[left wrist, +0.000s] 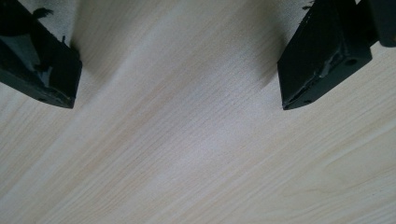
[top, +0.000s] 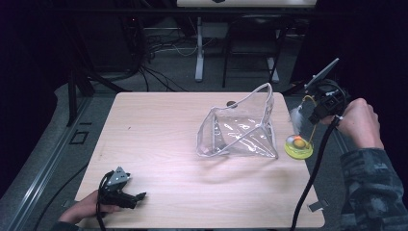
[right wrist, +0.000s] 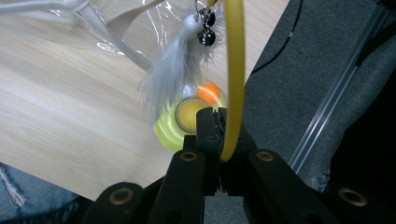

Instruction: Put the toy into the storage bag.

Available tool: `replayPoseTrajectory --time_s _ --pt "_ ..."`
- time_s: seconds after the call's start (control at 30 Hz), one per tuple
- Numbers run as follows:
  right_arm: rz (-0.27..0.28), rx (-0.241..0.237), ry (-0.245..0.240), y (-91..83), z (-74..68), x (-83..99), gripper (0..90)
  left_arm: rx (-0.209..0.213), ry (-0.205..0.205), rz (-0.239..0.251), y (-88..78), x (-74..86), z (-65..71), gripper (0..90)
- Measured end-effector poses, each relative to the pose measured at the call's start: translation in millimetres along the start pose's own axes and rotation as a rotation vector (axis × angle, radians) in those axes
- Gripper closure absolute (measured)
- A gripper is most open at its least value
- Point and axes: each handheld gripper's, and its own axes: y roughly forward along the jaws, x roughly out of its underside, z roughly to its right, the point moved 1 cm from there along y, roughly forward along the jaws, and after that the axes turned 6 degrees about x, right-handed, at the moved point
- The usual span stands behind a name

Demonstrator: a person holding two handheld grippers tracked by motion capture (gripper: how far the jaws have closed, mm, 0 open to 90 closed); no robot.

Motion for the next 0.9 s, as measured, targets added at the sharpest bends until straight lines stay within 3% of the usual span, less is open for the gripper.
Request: replayPoseTrajectory --time_s 0.3,0.9 --pt "-0.011 0.034 -0.04 -9.0 -5.5 -17.5 87.7 0.001 0.0 -0.001 -0.1 0.0 0.0 0.0" --pt "0.022 0.067 -0.037 -30.6 -2.1 -33.9 87.7 0.0 0.0 0.0 0.0 0.0 0.0 0.0"
